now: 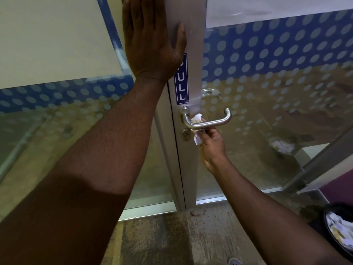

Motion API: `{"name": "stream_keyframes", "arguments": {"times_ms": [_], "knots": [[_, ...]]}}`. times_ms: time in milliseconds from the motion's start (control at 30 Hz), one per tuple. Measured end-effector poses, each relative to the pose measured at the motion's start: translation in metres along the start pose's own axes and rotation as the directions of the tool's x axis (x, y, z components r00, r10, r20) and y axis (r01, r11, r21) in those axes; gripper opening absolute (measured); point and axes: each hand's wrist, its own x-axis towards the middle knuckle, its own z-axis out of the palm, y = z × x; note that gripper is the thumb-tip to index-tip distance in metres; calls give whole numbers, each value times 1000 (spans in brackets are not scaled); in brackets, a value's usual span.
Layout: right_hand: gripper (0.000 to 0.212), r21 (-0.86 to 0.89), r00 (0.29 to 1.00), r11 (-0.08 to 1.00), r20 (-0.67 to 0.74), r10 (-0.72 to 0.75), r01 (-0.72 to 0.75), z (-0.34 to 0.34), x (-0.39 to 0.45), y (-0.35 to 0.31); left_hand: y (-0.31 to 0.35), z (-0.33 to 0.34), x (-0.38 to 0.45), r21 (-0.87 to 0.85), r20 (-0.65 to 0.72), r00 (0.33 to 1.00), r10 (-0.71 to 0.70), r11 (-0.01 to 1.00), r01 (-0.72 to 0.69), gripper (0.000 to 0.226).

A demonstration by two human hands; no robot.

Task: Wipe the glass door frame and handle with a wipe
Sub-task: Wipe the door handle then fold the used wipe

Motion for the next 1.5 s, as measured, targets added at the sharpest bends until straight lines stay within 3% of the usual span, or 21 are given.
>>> {"name": "stream_keyframes", "arguments": {"times_ms": [133, 233, 600, 867, 1000, 1100, 1233, 1500], "knots": [[36, 39, 998, 999, -42, -36, 38, 20, 5, 4, 0, 5, 1, -17, -55, 998, 11, 1000, -12, 71], [36, -6, 996, 997, -44, -75, 75, 27, 7, 4, 0, 8, -1, -33, -5, 1000, -14, 999, 14, 72], [39, -179, 970, 954, 3, -244, 241, 24, 19, 3, -1, 13, -1, -58, -41, 999, -12, 998, 10, 71], [31, -148, 981, 980, -118, -153, 135, 26, 12, 21, -2, 12, -5, -78, 27, 999, -42, 996, 44, 72], [22, -247, 973, 959, -149, -178, 138, 27, 5, 23, -2, 12, -2, -95, 6, 1000, -23, 995, 24, 72], [22, -276, 972, 945, -103, -213, 177, 23, 1, 24, -3, 11, 0, -109, -2, 1000, -22, 994, 22, 71], [28, -95, 989, 986, -37, -144, 140, 28, 5, 16, -2, 12, -1, -103, -6, 1000, -22, 994, 22, 71], [25, -137, 990, 981, 15, -137, 138, 26, 9, 14, -2, 13, -3, -98, 16, 999, -39, 994, 40, 72]]}}
